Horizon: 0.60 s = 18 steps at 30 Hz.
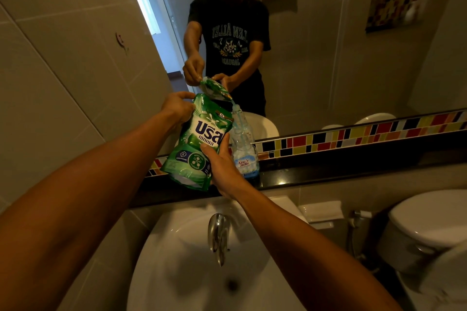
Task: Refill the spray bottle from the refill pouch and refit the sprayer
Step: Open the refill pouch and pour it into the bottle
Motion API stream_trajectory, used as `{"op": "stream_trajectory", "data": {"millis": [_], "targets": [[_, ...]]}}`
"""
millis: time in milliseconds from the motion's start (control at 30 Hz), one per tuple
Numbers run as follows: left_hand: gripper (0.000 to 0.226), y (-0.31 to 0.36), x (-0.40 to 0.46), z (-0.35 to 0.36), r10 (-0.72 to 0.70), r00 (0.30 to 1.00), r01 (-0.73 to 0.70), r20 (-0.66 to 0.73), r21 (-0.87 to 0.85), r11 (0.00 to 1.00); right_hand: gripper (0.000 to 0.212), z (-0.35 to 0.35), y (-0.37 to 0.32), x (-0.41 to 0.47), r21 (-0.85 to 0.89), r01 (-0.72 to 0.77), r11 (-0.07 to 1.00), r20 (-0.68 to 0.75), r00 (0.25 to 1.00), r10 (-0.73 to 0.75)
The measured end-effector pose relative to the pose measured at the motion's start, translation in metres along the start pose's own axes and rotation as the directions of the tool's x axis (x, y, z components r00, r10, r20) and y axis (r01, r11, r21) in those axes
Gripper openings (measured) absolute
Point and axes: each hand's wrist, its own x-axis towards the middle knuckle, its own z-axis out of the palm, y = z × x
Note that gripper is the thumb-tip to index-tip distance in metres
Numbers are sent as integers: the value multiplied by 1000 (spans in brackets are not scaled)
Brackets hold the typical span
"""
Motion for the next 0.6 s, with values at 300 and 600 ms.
{"op": "stream_trajectory", "data": {"millis": [300, 600], "targets": [[37, 1, 4, 0, 32, 999, -32, 1, 18, 999, 104, 1, -1, 2, 2, 27, 1000, -15, 1000, -27], [36, 2, 3, 0, 15, 1000, -15, 7, 35, 999, 104, 2, 0, 2, 2, 21, 1000, -20, 1000, -21]]}}
